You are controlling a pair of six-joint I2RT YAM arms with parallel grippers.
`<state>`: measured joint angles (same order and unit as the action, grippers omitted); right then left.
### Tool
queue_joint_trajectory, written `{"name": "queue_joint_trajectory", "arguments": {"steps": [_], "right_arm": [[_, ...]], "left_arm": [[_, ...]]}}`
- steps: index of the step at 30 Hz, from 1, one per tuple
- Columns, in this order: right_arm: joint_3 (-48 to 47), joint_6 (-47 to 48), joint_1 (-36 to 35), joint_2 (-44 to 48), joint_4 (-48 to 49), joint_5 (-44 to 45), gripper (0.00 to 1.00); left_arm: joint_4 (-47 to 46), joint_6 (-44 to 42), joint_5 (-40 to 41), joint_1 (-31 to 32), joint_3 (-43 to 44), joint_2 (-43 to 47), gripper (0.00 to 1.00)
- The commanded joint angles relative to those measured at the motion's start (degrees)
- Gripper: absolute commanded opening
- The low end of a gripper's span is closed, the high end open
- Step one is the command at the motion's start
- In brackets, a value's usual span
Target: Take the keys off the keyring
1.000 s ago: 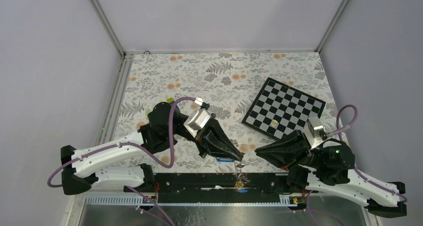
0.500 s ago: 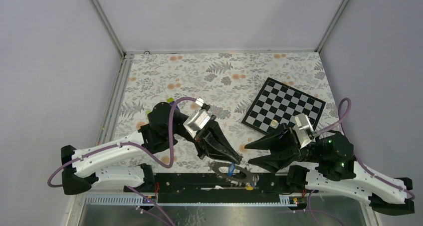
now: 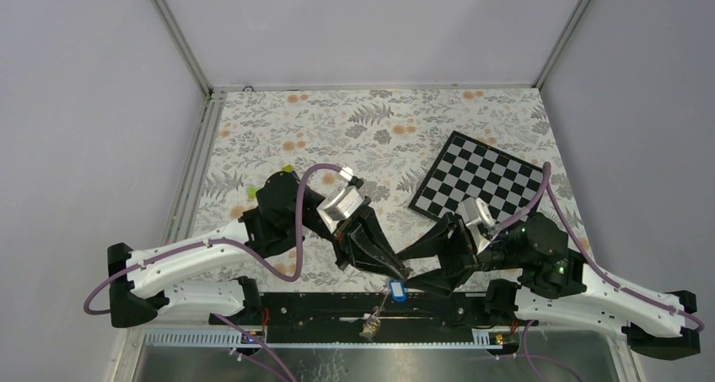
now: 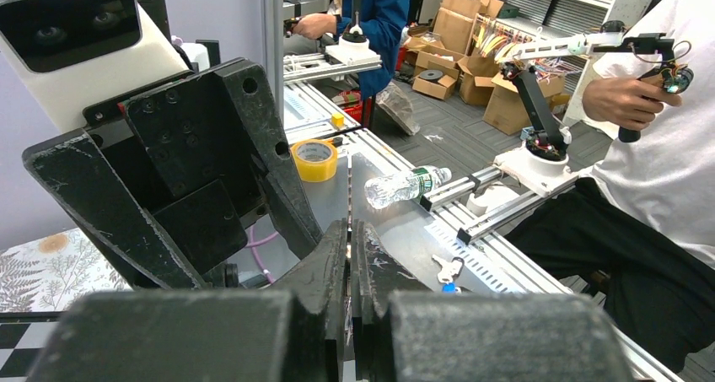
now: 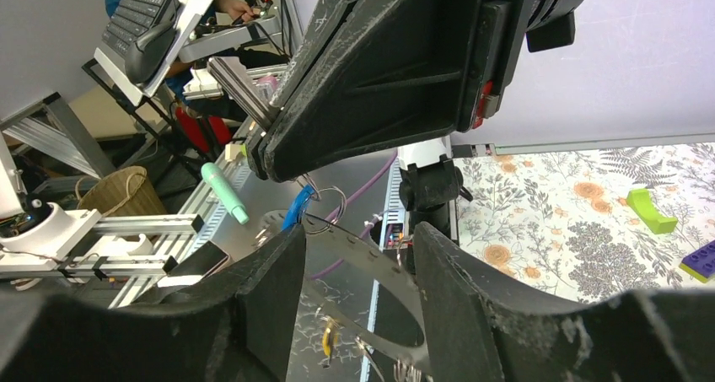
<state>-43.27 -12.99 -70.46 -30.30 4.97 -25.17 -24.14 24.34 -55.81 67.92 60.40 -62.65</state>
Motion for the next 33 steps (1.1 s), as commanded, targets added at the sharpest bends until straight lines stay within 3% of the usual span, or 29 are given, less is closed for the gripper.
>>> {"name": "queue_joint_trajectory", "arguments": {"steps": [1,13,22,33], "right_arm": [[-2.88,0.85,0.02,-0.07,-0.59,-1.63,0.55],[-4.32,-2.45,0.08,2.78,-8.96,-7.25,0.54],[-5.60,-1.59,0.05,4.02,-9.87,-5.44,0.55],[-7.45,-6.15,0.05,0.18,-11.48,-11.45,0.29]], "left_arm": [[-4.86,0.00,-0.76,0.02,2.88,0.70,0.03],[-3.81,-0.85,0.09,0.02,3.01,0.94,0.03],[-4.16,-0.70,0.09,0.02,3.05,0.47,0.03],[-3.76,-0.96,0.54,0.02,2.79,1.04,0.04]]}}
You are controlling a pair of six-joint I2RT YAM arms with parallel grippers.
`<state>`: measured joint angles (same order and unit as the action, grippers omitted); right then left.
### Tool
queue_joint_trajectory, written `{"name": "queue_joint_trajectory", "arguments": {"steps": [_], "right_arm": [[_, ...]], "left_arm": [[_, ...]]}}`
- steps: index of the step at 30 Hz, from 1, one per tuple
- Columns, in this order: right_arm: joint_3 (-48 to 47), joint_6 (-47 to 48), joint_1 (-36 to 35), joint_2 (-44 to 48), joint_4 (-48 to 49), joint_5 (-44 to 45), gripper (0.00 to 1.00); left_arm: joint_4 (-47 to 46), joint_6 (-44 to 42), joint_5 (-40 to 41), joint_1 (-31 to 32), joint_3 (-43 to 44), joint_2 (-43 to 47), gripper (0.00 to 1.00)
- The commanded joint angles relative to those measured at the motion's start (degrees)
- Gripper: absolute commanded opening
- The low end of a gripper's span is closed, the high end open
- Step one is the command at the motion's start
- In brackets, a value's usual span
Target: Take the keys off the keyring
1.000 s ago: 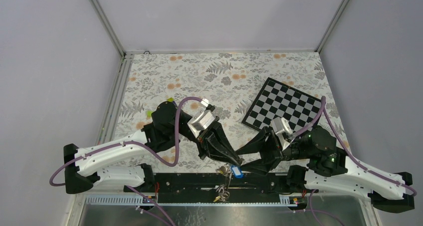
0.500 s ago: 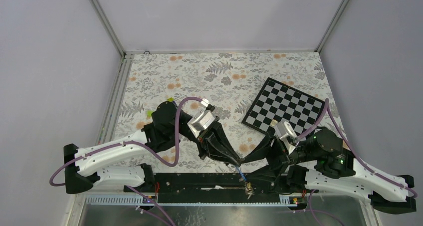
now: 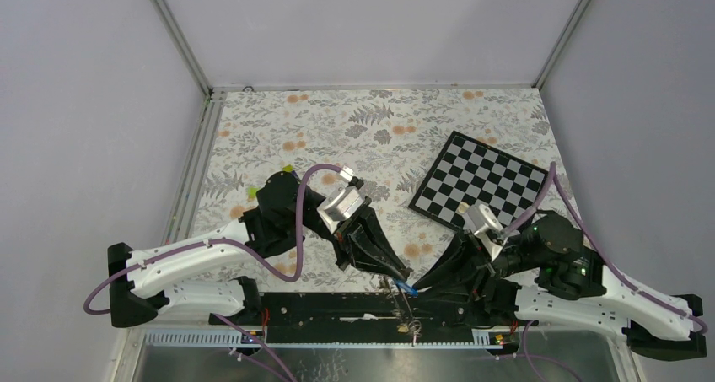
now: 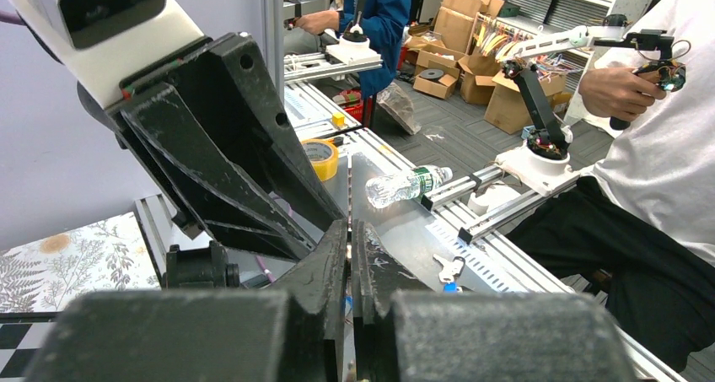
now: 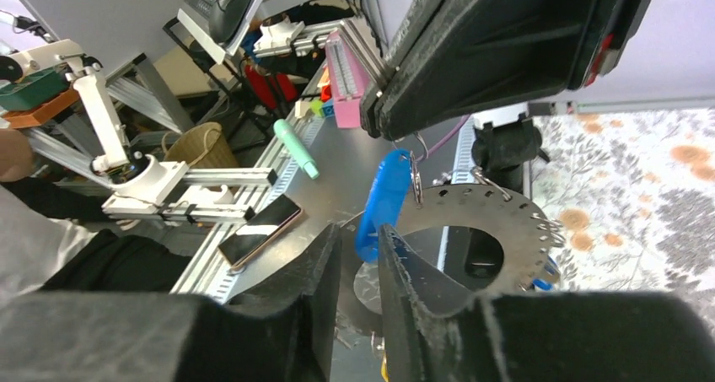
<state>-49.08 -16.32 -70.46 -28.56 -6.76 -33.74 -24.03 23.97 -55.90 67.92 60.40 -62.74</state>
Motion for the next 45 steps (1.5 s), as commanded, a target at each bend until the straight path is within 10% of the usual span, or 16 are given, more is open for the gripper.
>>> {"name": "queue_joint_trajectory", "arguments": {"steps": [1,10,18,29,45], "right_arm": [[-1.63,-3.36,0.06,-1.86,0.40,-3.40,0.26],[0.40,-9.55,0.03,-5.69,7.15,-8.88,0.18],[-2.60,-3.76,0.05,-1.25,0.71,-2.56,0.40],[-3.30,3.23,0.05,6.74,-4.09,15.65,0.46],[1.46,0.41,0.01,1.03,8.79,9.01,0.57]], "left_arm": [[-3.84,-0.59,0.69,0.02,2.77,1.11,0.04],[-3.99,-0.70,1.03,0.06,2.60,1.02,0.04],[-3.94,-0.68,0.84,0.02,2.70,1.04,0.04],[-4.53,-0.24,0.45,0.02,2.81,0.53,0.05],[-4.88,0.12,0.15,0.02,3.26,-0.32,0.05]]}}
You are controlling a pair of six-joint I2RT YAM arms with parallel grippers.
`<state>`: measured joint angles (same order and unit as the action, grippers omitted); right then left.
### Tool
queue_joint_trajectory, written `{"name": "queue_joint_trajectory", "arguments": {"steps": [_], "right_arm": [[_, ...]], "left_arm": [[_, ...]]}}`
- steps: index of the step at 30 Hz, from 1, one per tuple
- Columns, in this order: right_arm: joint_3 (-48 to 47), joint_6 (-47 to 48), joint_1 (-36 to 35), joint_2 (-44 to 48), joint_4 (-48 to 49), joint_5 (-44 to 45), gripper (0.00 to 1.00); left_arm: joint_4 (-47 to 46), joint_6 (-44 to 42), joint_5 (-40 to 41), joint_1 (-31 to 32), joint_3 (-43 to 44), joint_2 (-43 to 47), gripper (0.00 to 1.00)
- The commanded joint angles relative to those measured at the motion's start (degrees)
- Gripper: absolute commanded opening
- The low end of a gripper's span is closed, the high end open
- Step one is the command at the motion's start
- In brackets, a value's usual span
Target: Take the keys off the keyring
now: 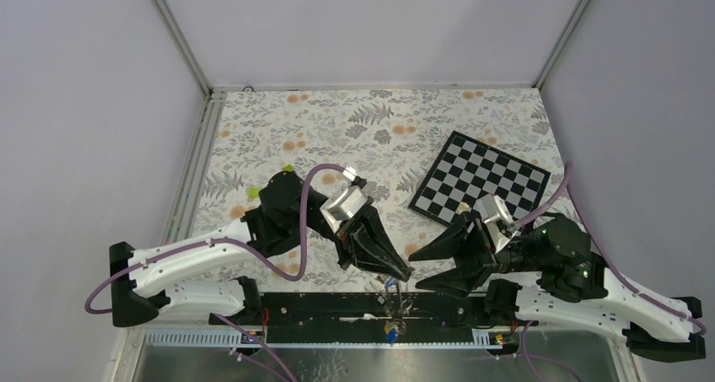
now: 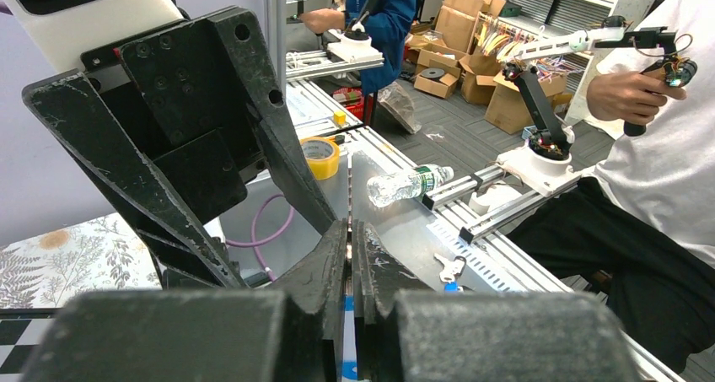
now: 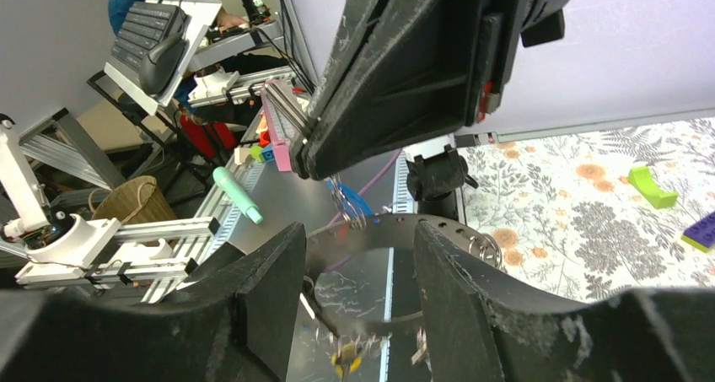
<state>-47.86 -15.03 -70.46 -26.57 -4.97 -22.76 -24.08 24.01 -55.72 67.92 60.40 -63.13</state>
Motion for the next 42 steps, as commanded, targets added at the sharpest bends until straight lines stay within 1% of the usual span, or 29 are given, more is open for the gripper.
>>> {"name": "queue_joint_trajectory", "arguments": {"steps": [1,9,10,11,15,19,30,42], "right_arm": [[0.36,-1.05,0.05,-1.26,7.18,-2.16,0.57],[1.90,-1.74,0.06,-3.27,9.01,-2.74,0.55],[2.18,-1.68,0.01,-3.63,8.94,-2.78,0.54],[3.18,-2.44,0.05,-4.10,9.81,-4.02,0.50],[3.60,-3.43,0.06,-4.26,11.33,-5.70,0.43],[3.55,-3.86,0.06,-4.80,12.00,-6.38,0.40],[3.82,-6.75,0.05,-7.35,16.26,-9.80,0.42],[1.62,-4.68,0.06,-5.82,10.08,-8.95,0.39]], "left_arm": [[-4.96,0.14,0.00,0.03,3.23,-0.01,0.05],[-5.84,0.64,-0.14,0.02,2.99,-0.10,0.05],[-5.89,0.68,-0.13,0.02,2.98,-0.13,0.05],[-5.85,0.69,-0.14,0.02,2.97,0.00,0.05],[-5.72,0.52,0.09,0.01,2.70,0.24,0.06],[-5.71,0.34,0.08,0.02,2.69,0.12,0.06],[-5.74,0.25,0.23,0.02,2.19,0.62,0.06],[-5.72,0.16,0.27,-0.01,2.06,0.87,0.06]]}}
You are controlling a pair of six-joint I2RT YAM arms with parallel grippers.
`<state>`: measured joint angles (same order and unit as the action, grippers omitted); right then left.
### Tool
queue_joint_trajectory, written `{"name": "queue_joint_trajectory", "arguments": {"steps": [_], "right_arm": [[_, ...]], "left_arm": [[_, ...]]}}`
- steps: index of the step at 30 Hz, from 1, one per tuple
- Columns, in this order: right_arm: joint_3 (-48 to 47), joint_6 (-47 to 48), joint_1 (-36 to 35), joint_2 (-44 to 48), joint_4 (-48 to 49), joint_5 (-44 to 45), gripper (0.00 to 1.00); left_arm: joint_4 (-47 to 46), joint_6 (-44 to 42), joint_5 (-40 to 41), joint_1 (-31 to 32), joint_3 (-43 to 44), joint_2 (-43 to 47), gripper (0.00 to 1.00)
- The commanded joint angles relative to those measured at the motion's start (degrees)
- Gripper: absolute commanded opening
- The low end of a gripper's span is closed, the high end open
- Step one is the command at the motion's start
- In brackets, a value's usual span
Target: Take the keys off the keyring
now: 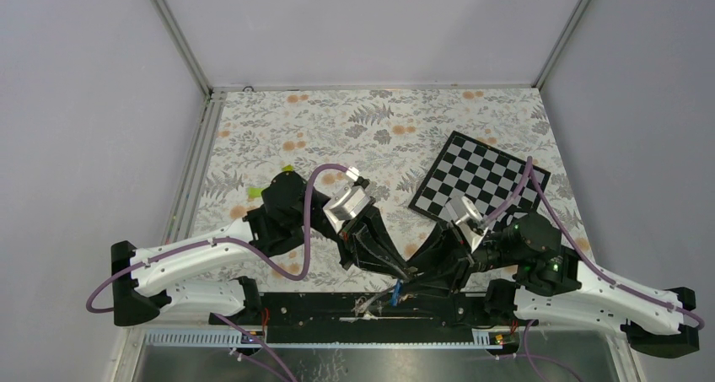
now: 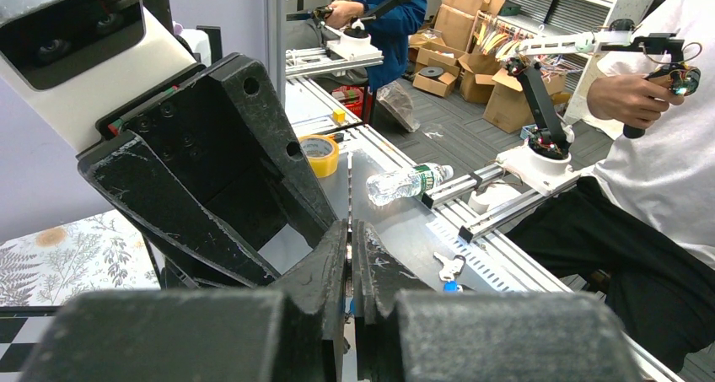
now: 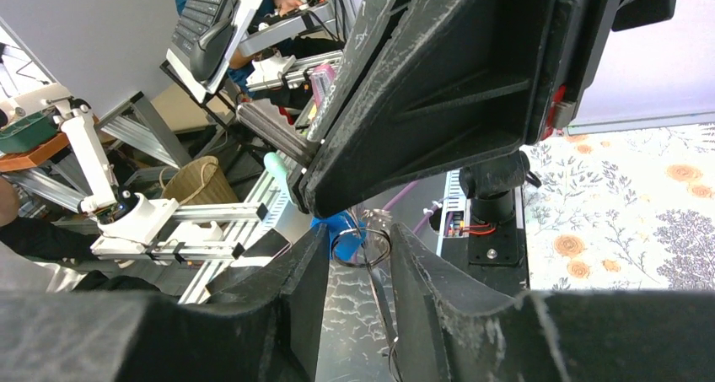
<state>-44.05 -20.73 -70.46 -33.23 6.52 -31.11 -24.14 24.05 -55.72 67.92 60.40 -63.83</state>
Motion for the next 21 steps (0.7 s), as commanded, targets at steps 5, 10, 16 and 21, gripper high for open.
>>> {"name": "queue_joint_trajectory", "arguments": {"steps": [5,10,16,21], "right_arm": [[-2.71,1.23,0.03,1.86,-3.09,-0.90,0.42],[-2.71,0.99,0.05,2.51,-3.01,-1.60,0.42],[-2.49,0.52,0.06,2.89,-2.04,-2.28,0.42],[-2.38,0.48,0.06,3.17,-1.31,-2.29,0.39]], "left_arm": [[-5.33,-0.04,0.18,-0.05,2.09,1.83,0.06],[-5.30,-0.15,0.42,-0.07,1.96,2.04,0.06],[-4.97,-0.23,0.35,-0.07,2.13,1.95,0.06],[-5.03,-0.24,0.35,-0.07,2.09,1.86,0.06]]}}
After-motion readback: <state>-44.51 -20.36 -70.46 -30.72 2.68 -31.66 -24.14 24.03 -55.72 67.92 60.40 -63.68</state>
